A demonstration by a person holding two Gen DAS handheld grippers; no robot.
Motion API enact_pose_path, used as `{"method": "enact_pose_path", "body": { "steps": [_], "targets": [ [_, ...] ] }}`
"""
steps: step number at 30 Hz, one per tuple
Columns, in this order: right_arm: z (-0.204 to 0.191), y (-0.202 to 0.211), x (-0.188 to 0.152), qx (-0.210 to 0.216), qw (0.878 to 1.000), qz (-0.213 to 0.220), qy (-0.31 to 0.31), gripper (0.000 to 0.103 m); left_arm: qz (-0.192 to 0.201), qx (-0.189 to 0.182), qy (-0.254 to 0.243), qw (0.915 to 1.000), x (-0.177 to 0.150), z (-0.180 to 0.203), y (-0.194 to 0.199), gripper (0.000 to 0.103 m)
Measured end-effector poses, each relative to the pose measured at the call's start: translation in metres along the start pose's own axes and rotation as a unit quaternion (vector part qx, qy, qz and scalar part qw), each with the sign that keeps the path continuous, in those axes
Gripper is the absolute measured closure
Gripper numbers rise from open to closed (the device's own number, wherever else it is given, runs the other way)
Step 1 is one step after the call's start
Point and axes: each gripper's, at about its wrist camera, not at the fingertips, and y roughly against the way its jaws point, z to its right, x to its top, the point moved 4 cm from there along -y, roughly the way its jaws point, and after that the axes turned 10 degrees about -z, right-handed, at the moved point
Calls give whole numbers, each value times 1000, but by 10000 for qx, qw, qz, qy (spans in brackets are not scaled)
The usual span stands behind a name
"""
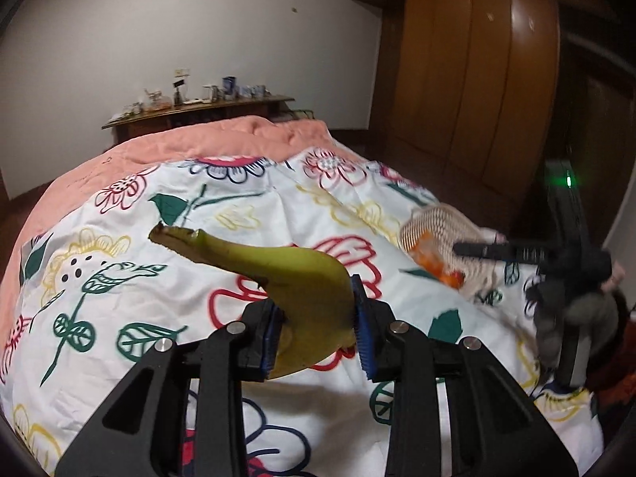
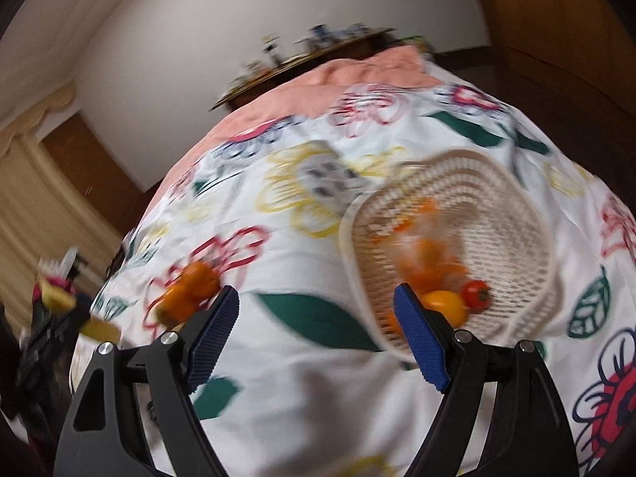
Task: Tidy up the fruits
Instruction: 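Lift the banana off the pile with the left gripper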
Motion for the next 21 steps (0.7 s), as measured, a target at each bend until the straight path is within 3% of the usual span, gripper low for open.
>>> {"method": "enact_pose_path", "body": {
  "steps": [7, 10, 15, 21],
  "targets": [
    [-84, -18, -17, 274, 9887, -433, 1410, 23, 447, 110, 287, 9985, 5, -20, 33, 70],
    [-107, -30, -26, 163, 9805, -635, 1853, 23, 545, 87, 372, 9978, 5, -25, 42, 70],
    [-132, -48, -35, 46, 9683, -1048, 2266, 44, 623, 108, 498, 9968, -1, -33, 48, 70],
    [-150, -65, -39, 21, 9594, -1301, 2501, 54, 597, 49, 624, 9963, -6, -38, 46, 70]
  ]
}}
